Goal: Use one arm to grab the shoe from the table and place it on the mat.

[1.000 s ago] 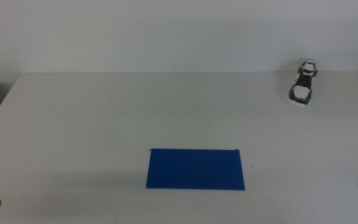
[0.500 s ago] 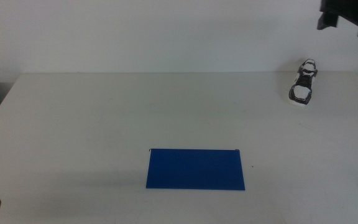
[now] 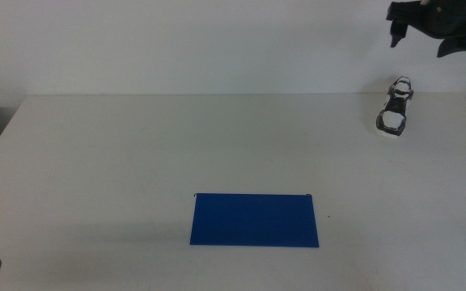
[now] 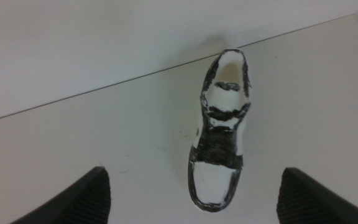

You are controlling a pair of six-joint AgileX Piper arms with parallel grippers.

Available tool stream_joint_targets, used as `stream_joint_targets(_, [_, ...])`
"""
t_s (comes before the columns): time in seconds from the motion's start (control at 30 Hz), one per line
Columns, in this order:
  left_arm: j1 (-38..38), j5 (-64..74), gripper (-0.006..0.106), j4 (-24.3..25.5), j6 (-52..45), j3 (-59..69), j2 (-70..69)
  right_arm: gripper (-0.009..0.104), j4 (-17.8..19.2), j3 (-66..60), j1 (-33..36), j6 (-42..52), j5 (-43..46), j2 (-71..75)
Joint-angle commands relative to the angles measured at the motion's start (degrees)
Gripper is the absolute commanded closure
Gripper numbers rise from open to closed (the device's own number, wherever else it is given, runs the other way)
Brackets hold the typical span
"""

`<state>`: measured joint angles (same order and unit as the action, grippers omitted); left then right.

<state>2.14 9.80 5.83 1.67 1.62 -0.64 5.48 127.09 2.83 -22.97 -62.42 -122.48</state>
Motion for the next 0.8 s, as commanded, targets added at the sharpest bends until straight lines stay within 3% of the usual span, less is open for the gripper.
stream_joint_targets(0.0, [-0.4,-4.4,0.007,-0.6,0.2,0.2,-1.5,0.008,1.4,4.4,0.4,0.3,0.6,1.6])
stream_joint_targets(0.37, [-0.4,-4.4,0.007,-0.6,0.2,0.2,-1.5,0.008,2.9,10.9,0.7,-0.5,-1.5,-5.8])
stream_joint_targets(0.67, [-0.4,-4.4,0.007,-0.6,0.2,0.2,-1.5,0.008,13.6,12.1,0.7,-12.7,1.1,-11.5])
stream_joint_targets(0.77, [-0.4,-4.4,0.007,-0.6,0.2,0.2,-1.5,0.008,14.7,12.8,0.7,-14.0,2.4,-13.4])
